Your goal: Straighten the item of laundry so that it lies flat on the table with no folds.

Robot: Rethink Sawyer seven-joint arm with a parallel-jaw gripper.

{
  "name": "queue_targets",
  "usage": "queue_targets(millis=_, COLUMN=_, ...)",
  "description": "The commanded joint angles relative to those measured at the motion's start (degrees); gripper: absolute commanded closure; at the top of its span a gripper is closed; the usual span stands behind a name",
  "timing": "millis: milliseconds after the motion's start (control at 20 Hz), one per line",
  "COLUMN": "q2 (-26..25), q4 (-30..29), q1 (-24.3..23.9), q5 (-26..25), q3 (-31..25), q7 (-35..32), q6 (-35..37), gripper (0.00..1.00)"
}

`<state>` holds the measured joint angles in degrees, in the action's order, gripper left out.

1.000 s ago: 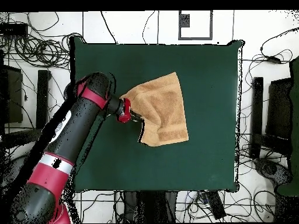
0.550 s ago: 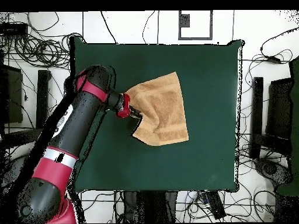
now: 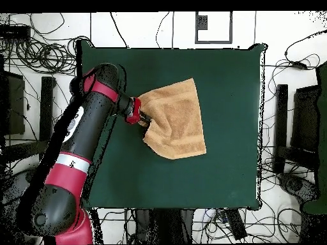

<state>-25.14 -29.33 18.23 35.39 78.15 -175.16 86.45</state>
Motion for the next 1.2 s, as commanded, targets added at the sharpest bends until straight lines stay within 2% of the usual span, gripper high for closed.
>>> queue_targets(millis=50, q2=-1.13, q4=7.73, q1=-0.6, q5=5.51, q3=0.6, q7=-18.97, q6=3.6, gripper=1.0)
queue_targets(millis=300, q2=-0.57, q4=4.52, q1=1.69, q5=4.7, q3=-2.06, q7=-18.45, q6=0.58, gripper=1.0)
queue_targets(millis=800, q2=2.1, q4=-0.18, q1=6.16, q5=4.71, q3=-6.03, q7=-17.1, q6=-1.06, gripper=1.0)
queue_targets(millis=1050, q2=5.65, q4=-9.32, q1=10.3, q5=1.77, q3=-11.42, q7=-12.15, q6=-7.96, gripper=1.0)
queue_targets(millis=1200, q2=10.29, q4=-17.46, q1=12.25, q5=-2.08, q3=-14.85, q7=-4.56, q6=-13.21, gripper=1.0)
